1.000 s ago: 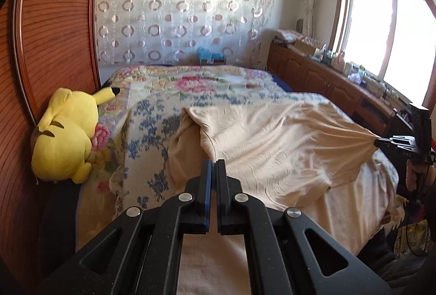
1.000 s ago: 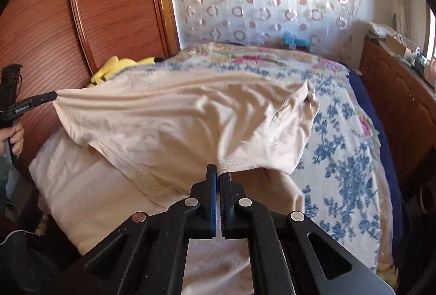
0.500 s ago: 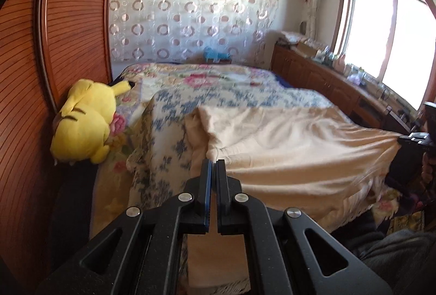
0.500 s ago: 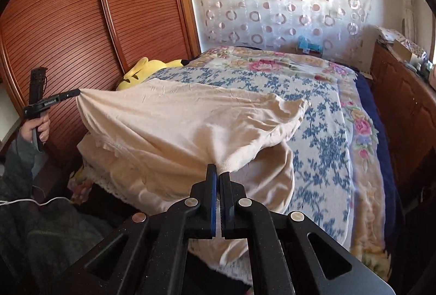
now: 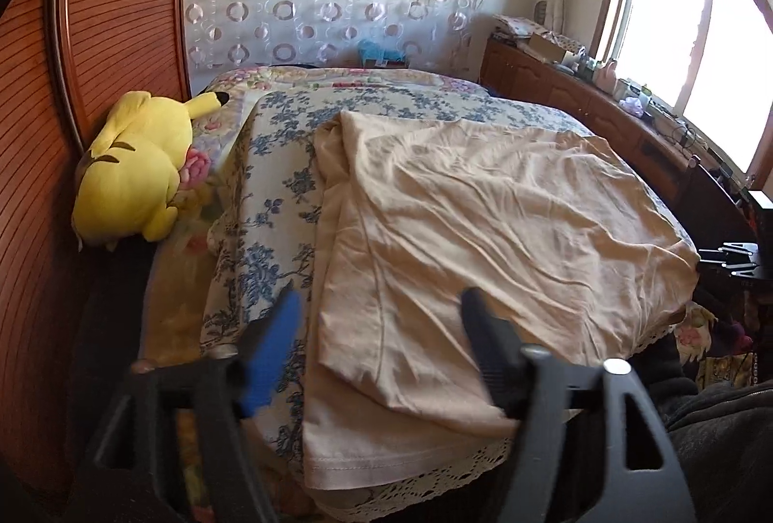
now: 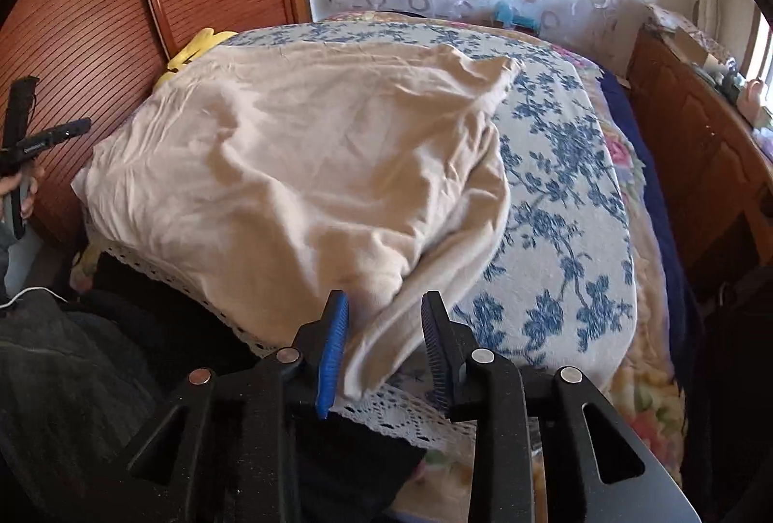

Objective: Fold small clothes

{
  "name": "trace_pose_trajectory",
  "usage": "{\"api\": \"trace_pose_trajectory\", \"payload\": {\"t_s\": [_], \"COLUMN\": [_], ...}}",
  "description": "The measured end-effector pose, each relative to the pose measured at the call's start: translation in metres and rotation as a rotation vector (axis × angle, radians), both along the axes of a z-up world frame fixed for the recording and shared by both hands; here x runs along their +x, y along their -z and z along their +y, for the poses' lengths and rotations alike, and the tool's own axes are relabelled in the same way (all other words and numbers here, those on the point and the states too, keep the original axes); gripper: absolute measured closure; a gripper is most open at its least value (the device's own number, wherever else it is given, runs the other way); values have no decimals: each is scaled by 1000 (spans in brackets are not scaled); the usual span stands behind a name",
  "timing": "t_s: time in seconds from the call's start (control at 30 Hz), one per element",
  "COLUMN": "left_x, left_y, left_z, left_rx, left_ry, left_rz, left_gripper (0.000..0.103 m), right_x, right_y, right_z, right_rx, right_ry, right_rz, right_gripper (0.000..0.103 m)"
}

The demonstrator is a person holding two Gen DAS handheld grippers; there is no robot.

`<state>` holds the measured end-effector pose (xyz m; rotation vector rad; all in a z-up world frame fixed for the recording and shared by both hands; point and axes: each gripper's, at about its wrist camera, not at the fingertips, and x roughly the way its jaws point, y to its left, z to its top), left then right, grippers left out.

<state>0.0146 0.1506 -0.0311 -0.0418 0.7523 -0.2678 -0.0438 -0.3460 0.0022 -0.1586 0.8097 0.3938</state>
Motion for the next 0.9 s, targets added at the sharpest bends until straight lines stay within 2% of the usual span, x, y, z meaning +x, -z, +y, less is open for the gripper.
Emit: {"api": "trace_pose_trajectory", "payload": {"t_s": [0.2, 0.27, 0.5, 0.53, 0.6, 0.73, 0.9], "left_x": [3, 5, 8, 9, 9, 10, 8], "left_y": [5, 8, 18, 20, 23, 29, 32], "left_z": [-30, -40, -51, -50, -48, -44, -37], "left_rx": [36, 43, 29, 24, 16, 14, 12], "left_ry": [56, 71, 90, 84, 73, 55, 33], "left_rz": [8, 14, 44, 50, 60, 74, 70], "left_gripper": [23, 23, 23, 23, 23, 23, 23], "right_x": [-26, -25, -19, -18, -16, -18, -31], "right_y": [13, 21, 39, 42, 46, 45, 44], "right_z": [16, 25, 44, 45, 46, 39, -3], "right_rx": [14, -37, -187, -197, -202, -150, -54], "right_ry": [-46, -54, -45, -40, -36, -38, 39], "right_rz": [-13, -24, -31, -25, -16, -3, 72], "right_gripper": [68, 62, 62, 66, 96, 100, 100]}}
